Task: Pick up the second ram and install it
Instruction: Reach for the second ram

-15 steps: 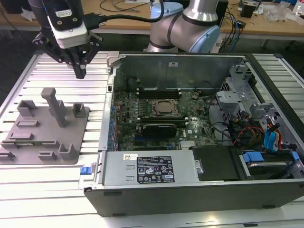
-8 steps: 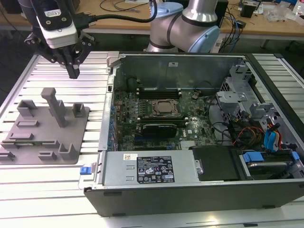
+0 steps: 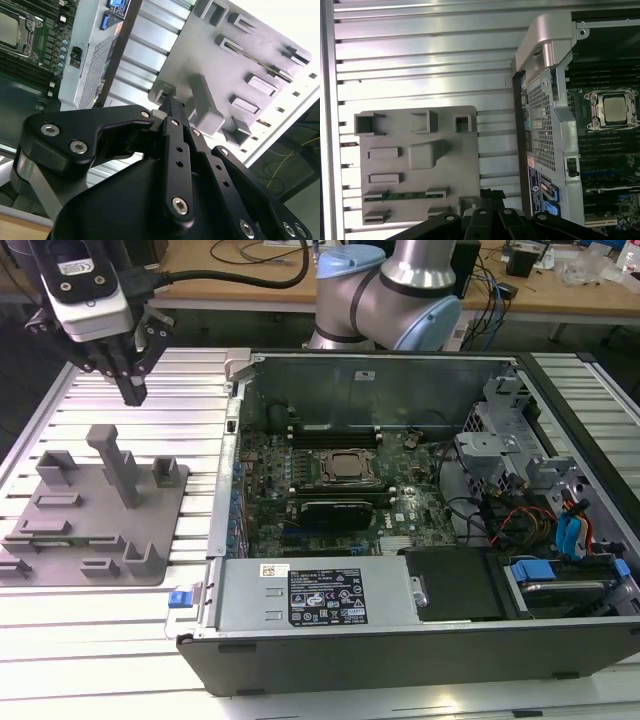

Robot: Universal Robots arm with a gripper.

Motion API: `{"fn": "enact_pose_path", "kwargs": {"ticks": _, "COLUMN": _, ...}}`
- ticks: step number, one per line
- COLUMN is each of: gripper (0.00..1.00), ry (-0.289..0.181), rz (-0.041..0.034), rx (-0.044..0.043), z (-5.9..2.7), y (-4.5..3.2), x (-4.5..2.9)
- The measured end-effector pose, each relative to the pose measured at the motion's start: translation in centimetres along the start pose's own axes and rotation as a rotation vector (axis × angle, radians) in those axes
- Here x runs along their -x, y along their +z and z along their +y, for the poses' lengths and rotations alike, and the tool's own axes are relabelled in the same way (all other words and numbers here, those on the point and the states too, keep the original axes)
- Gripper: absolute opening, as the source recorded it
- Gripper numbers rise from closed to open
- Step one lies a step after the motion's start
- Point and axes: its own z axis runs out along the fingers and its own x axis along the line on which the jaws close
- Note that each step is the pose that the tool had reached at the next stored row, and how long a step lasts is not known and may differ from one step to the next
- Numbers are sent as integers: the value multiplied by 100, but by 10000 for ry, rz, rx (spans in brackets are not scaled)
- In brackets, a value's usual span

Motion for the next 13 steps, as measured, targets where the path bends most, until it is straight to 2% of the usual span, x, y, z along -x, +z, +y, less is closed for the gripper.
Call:
{"fn": "enact_pose_path", "kwargs": {"ticks": 7, "gripper": 8, "ry": -1, "rz": -1, "rx": 0, "z": -14, "y": -1, "x": -180}}
{"fn": "enact_pose_path", "kwargs": {"ticks": 11, "gripper": 8, "ry": 0, "rz": -2, "rx": 0, "z": -27, "y": -1, "x": -350}}
{"fn": "enact_pose_path", "kwargs": {"ticks": 13, "gripper": 8, "ry": 0, "rz": -1, "rx": 0, "z": -31, "y": 5, "x": -411}}
